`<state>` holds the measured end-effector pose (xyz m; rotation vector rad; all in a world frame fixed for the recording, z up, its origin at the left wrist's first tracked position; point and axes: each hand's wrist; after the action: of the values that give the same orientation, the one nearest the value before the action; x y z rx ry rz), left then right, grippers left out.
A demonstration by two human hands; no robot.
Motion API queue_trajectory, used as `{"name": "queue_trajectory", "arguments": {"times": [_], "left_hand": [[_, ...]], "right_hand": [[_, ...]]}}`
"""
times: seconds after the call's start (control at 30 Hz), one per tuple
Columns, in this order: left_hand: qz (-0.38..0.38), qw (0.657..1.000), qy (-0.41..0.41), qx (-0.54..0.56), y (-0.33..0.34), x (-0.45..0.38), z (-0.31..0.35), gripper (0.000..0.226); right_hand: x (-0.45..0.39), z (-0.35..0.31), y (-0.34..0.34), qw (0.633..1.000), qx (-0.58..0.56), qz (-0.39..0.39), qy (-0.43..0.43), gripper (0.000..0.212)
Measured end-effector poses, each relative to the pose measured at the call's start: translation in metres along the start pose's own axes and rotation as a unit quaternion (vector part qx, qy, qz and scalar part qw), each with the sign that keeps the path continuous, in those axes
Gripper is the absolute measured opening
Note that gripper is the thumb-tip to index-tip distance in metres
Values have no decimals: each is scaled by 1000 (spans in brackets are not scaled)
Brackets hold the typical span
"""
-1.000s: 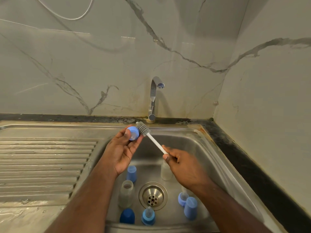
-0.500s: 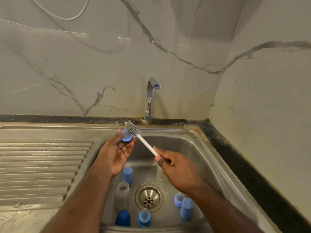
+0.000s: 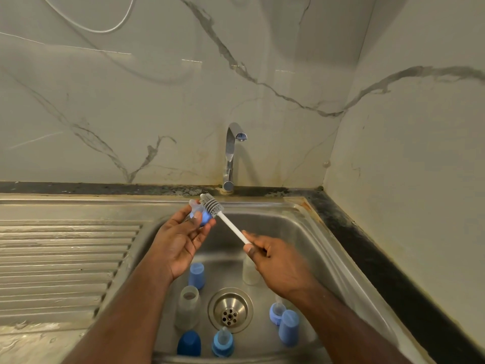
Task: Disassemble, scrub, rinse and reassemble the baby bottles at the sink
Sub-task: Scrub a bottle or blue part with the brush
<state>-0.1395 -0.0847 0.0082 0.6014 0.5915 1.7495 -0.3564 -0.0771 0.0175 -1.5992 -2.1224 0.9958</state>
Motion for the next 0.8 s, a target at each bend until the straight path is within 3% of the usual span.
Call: {"name": "queue_trajectory", "arguments": {"times": [0.37, 0.53, 0.8], "left_hand": [[6, 1000, -5, -18, 1, 3, -1, 23], [-9, 1000, -6, -26, 0, 3, 0, 17], [-21, 999, -20, -39, -2, 2, 0, 42]], "right_hand": [[0, -2, 1, 1000, 20, 5, -20, 39], [2, 2, 3, 999, -23, -3, -25, 37], [-4, 13, 2, 999, -41, -4, -9, 39]]}}
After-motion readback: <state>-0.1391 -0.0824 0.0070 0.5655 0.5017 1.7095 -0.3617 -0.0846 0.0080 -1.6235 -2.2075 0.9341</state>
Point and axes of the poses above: each hand's wrist, its own x-axis away from the middle knuckle, its own y-axis out of the palm, z = x × y, and after that the axes turned 1 degree about z, right-handed
